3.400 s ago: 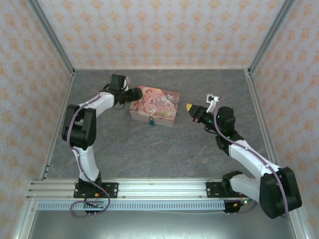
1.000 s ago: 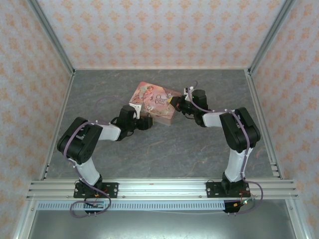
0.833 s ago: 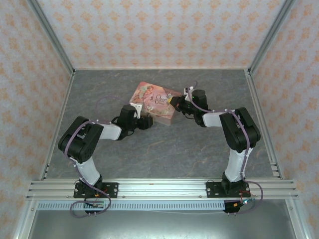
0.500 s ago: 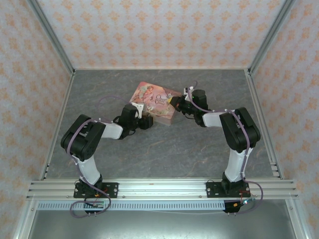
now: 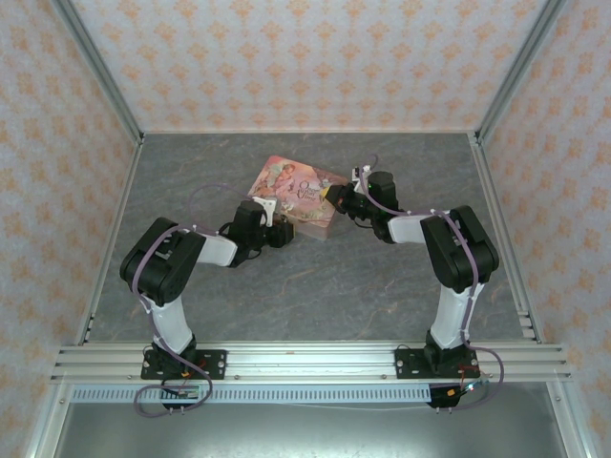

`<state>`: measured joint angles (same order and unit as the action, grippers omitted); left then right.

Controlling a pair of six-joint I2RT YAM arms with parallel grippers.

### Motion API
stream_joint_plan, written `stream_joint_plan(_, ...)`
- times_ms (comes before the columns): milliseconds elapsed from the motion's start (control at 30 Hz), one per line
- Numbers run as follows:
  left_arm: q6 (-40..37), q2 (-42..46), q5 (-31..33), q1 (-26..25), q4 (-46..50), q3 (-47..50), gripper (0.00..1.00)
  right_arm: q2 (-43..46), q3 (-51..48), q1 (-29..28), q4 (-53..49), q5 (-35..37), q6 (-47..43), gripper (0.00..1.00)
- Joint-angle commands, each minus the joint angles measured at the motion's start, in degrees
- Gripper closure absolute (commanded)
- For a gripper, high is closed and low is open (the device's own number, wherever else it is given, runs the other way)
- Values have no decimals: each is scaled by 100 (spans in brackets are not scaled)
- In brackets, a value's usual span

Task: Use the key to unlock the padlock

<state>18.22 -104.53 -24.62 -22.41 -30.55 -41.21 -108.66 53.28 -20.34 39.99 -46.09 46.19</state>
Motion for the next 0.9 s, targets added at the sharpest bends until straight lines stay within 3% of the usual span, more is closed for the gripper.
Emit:
stream_joint_plan(0,110,-86,-53,-125,-284,-168,58,-26,25,-63,-382,17,-151,100)
stream_joint_plan(633,264,369,407,-228,-276,-65,60,-28,16,-68,-378,-3,-161,100)
stream_joint_plan(867,366,343,447,-227,-339,-68,68,-30,8,-74,-382,1,-155,100)
